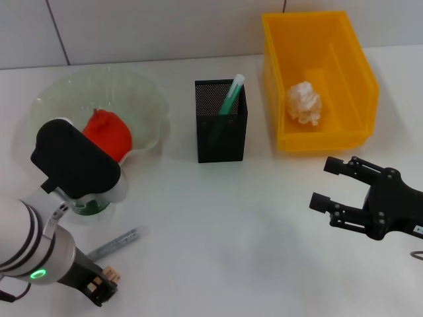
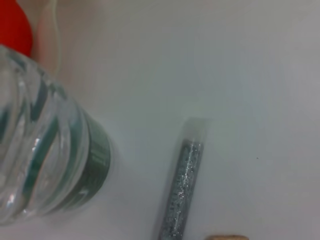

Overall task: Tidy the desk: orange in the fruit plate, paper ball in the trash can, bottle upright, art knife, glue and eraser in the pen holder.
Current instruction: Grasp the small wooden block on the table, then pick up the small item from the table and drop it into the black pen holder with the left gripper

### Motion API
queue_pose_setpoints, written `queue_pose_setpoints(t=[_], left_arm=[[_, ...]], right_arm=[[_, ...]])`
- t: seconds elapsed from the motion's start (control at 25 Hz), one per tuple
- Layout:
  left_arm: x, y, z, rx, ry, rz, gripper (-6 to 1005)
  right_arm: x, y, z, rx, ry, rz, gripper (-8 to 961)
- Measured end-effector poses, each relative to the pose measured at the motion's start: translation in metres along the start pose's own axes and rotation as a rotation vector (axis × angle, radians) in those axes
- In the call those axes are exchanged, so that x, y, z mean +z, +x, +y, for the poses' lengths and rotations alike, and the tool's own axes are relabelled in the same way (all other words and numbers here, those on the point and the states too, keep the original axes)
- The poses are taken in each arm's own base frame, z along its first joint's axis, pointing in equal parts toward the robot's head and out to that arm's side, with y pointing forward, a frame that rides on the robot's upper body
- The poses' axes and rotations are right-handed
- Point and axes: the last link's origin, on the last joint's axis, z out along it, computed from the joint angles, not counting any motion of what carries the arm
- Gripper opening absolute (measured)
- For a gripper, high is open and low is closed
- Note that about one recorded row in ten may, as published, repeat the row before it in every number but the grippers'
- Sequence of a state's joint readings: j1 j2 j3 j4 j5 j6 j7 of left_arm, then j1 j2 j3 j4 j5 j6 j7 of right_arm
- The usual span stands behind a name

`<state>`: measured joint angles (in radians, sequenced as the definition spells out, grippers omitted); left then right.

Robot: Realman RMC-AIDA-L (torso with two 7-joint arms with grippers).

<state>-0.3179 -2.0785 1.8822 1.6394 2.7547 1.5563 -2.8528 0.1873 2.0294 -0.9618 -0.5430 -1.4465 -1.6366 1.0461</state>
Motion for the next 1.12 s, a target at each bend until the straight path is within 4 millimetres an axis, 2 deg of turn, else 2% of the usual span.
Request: queue_pose_setpoints(t=[0.12,0.44,0.64,0.72,0.76,0.8,0.84,0.92,0.96,1.0,1.12], left_arm=[[-0.002,0.002,-0.001,0.0,0.001,0.008,323],[-0.006,0.006,0.001,0.012,-0.005,0.023,267],[-0.043,0.034,0.023,0.108,-0.053,0.216,276],[-0.065,0.056,0.029,0.173,-0.039,0.36,279],[-0.065,0.056,0.029,0.173,-0.039,0.36,281],[-0.077,0.071,0.031,0.214,-0.03,0.446,283],[-0.077,0.071,0.031,0.214,-0.03,0.446,284],[-0.089,0.094,0.028,0.245,-0.004,0.559,288],[-0.089,0.094,0.028,0.245,-0.004,0.559,290],[-0.093,0.109,0.021,0.248,0.023,0.64,291],[-0.092,0.119,0.013,0.243,0.038,0.702,297]], right_arm=[[-0.001,0.0,0.0,0.001,0.001,0.0,801],[-0.002,0.0,-0.001,0.001,0.012,-0.006,801],[-0.004,-0.002,-0.003,0.006,0.027,-0.015,801],[-0.006,-0.002,-0.004,0.008,0.034,-0.017,801],[-0.006,-0.002,-0.004,0.008,0.034,-0.017,801],[-0.007,-0.002,-0.004,0.01,0.037,-0.016,801],[-0.008,-0.001,-0.004,0.01,0.038,-0.015,801],[-0.008,-0.001,-0.004,0.011,0.04,-0.014,801],[-0.008,-0.001,-0.004,0.011,0.04,-0.014,801],[-0.009,-0.001,-0.003,0.012,0.041,-0.013,801],[-0.01,0.0,-0.003,0.015,0.044,-0.012,801]])
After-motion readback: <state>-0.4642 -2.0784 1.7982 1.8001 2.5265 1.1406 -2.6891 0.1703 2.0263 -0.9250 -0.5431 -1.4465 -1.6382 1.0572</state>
